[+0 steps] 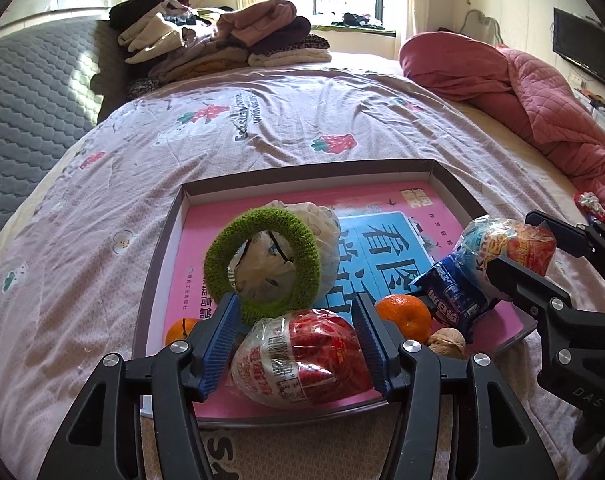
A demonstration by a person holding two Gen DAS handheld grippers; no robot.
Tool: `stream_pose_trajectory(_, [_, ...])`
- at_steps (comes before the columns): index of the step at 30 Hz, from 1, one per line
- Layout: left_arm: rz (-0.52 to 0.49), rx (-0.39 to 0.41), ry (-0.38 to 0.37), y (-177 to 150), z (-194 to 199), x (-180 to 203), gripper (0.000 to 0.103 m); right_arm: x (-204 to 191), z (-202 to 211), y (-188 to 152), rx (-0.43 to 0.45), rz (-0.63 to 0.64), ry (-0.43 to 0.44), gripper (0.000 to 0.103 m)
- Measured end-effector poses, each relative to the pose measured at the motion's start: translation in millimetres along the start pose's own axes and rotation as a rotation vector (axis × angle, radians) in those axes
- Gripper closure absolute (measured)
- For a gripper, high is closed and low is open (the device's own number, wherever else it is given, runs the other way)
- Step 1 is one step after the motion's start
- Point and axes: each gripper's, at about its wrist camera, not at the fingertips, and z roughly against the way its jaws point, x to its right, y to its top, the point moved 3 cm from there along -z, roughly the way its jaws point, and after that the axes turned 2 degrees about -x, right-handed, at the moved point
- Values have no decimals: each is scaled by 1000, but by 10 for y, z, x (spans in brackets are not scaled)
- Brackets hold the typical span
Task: Organize objects
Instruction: 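Lower the green ring into the tray and open the left tool while the right tool lowers the egg, then open the right tool to release the small Kinder egg in the tray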
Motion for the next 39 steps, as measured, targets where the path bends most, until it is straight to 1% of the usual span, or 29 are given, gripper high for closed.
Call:
stream_pose_trajectory(12, [1,32,0,32,229,-14,44,-49,146,75,39,20,0,42])
stream_pose_trajectory(23, [1,52,-1,21,387,-12,44,52,296,144,75,4,-19,42])
stream_pose_trajectory(34, [16,90,0,20,638,-27,43,5,499,216,105,7,0,42])
stream_pose_trajectory(39, [21,100,-7,-6,754,-27,38,36,757,330,152,1,2,41])
